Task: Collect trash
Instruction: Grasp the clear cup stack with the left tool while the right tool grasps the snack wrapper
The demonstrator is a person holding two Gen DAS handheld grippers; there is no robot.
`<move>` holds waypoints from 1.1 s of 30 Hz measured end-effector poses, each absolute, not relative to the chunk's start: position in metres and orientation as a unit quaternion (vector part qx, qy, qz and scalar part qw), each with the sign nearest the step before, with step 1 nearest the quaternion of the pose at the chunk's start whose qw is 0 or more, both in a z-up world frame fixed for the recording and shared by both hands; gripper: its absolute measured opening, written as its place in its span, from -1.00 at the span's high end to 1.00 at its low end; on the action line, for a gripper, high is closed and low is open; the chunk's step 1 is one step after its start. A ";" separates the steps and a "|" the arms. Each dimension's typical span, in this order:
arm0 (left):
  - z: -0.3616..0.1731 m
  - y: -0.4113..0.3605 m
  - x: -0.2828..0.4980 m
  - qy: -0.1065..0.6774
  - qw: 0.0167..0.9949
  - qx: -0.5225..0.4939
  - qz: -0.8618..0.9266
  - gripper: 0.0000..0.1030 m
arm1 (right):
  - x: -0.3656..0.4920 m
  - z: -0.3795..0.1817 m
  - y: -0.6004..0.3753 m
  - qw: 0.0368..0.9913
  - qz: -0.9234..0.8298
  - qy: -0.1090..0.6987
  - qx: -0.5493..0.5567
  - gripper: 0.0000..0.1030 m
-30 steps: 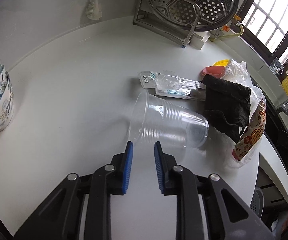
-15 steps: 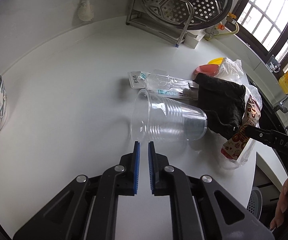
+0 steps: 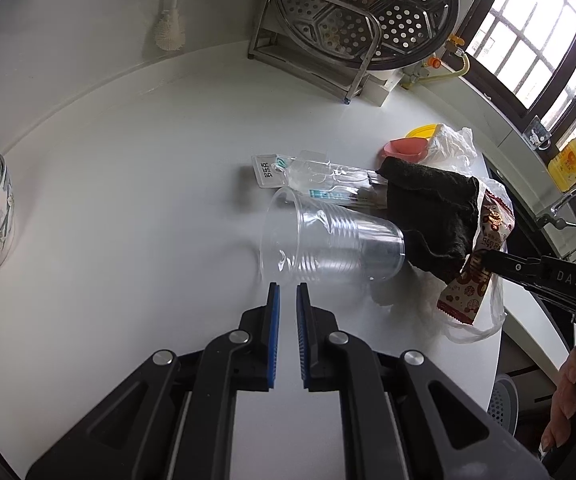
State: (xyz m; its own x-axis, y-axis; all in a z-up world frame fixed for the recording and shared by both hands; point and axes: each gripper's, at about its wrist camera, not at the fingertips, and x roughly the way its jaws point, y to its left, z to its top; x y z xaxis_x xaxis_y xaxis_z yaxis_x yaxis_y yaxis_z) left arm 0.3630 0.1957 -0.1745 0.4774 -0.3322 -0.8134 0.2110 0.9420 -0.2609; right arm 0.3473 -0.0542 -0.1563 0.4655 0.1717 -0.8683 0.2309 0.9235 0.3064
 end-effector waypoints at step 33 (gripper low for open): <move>-0.186 0.156 0.399 0.477 0.825 -0.042 -0.300 0.89 | 0.324 -0.130 -0.080 0.837 0.014 0.499 0.224 0.86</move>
State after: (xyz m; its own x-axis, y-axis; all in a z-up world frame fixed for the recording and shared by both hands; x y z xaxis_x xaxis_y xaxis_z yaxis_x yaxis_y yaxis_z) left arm 0.3990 0.1560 -0.1860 0.3646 -0.5352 -0.7620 0.4542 0.8166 -0.3562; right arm 0.3239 -0.0804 -0.1300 0.5017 0.2476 -0.8289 0.2000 0.8990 0.3896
